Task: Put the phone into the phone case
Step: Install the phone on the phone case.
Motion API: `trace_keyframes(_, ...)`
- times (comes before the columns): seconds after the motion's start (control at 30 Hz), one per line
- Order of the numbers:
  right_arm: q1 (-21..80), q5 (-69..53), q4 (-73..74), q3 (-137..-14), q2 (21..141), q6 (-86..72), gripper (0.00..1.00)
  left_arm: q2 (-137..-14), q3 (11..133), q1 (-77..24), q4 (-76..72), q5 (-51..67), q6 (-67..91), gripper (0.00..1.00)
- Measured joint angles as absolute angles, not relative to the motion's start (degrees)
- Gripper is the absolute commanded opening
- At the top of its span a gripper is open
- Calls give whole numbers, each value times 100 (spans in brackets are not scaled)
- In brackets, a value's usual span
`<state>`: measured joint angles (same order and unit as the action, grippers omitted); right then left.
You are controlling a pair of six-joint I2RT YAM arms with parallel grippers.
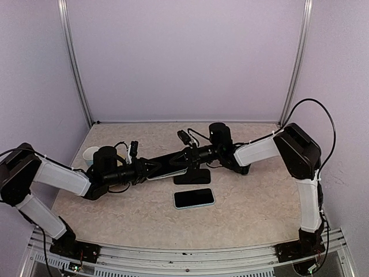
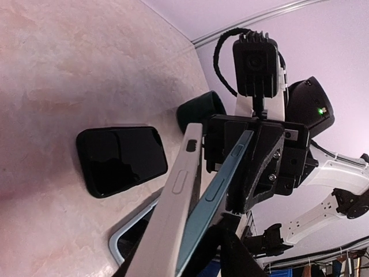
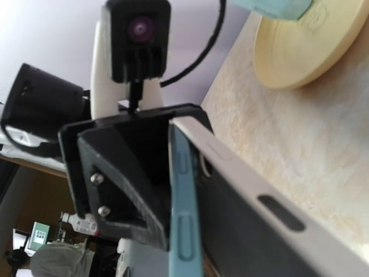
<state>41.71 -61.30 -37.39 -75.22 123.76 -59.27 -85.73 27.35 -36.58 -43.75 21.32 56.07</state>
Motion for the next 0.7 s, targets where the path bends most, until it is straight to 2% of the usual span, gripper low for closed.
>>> trace_keyframes(0.2, 3861, -6326, -3391, -7524, 12130, -5551, 0, -9198, 3218, -3588, -4987, 2617, 5699, 28)
trace_keyframes(0.4, 3664, -6545, -3227, -7524, 11981, -5349, 0, -9504, 3472, -3564, -5459, 3006, 5776, 12)
trace_keyframes(0.47, 3586, -6665, -3229, -7533, 11924, -5282, 8, -9636, 3586, -3562, -5732, 3194, 5828, 10)
trace_keyframes(0.7, 3509, -6558, -2655, -7616, 11828, -4917, 19, -10003, 3778, -3555, -6130, 3398, 6016, 5)
